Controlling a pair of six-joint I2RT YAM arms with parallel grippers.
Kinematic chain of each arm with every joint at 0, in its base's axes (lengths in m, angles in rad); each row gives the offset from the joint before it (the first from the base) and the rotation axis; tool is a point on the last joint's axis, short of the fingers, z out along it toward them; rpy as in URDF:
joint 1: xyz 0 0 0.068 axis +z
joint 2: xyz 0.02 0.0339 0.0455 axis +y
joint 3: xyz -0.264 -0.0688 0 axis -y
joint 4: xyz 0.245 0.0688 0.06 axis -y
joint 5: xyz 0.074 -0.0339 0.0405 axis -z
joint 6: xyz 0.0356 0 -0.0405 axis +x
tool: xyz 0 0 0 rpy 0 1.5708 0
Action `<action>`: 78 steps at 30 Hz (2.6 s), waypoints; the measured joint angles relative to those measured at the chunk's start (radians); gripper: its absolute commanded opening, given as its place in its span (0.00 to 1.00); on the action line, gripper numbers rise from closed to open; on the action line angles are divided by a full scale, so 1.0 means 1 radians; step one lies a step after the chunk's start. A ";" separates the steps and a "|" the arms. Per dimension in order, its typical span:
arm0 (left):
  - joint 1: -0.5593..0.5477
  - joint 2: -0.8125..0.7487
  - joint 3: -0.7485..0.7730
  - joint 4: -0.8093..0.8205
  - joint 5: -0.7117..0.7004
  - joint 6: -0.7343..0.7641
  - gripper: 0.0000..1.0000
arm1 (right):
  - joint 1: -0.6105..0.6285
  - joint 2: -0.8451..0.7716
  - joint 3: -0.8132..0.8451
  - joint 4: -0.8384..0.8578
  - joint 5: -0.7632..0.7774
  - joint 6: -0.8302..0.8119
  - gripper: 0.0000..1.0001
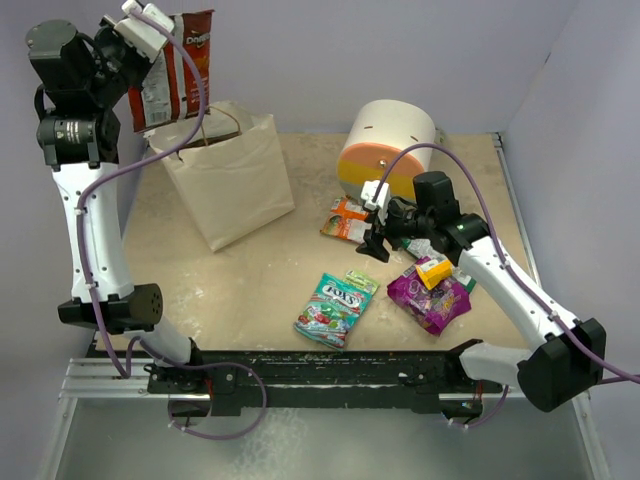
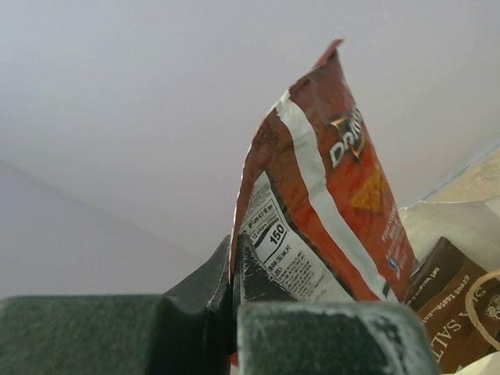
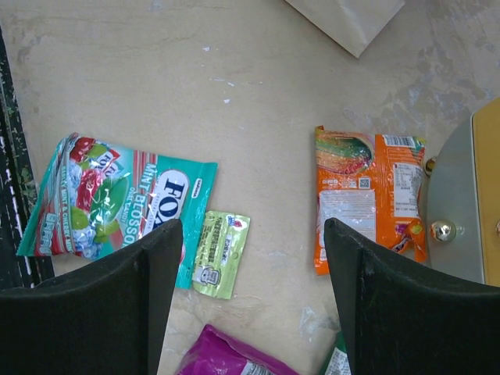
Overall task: Place the snacks into the paper bag
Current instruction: Place the snack in the paper bag.
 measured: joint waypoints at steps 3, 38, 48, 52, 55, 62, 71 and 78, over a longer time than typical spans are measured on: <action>0.000 0.008 -0.007 0.029 0.027 0.015 0.00 | 0.000 0.002 0.000 0.004 0.000 0.000 0.75; 0.000 0.070 -0.245 0.044 0.319 0.222 0.00 | -0.008 0.005 -0.018 0.028 0.018 0.000 0.75; 0.000 -0.049 -0.397 -0.010 0.417 0.172 0.00 | -0.017 0.005 -0.028 0.029 0.026 0.000 0.75; 0.000 -0.095 -0.414 -0.026 0.429 0.122 0.00 | -0.022 0.005 -0.028 0.029 0.026 0.000 0.75; 0.000 -0.135 -0.457 -0.032 0.432 0.076 0.00 | -0.024 0.005 -0.028 0.029 0.025 0.000 0.75; 0.000 -0.186 -0.568 -0.049 0.435 -0.025 0.00 | -0.025 0.011 -0.028 0.031 0.024 0.000 0.76; 0.000 -0.186 -0.681 -0.041 0.413 -0.120 0.00 | -0.026 0.045 -0.029 0.035 0.022 0.001 0.76; 0.000 -0.186 -0.723 -0.036 0.382 -0.177 0.11 | -0.026 0.045 -0.030 0.037 0.021 0.002 0.76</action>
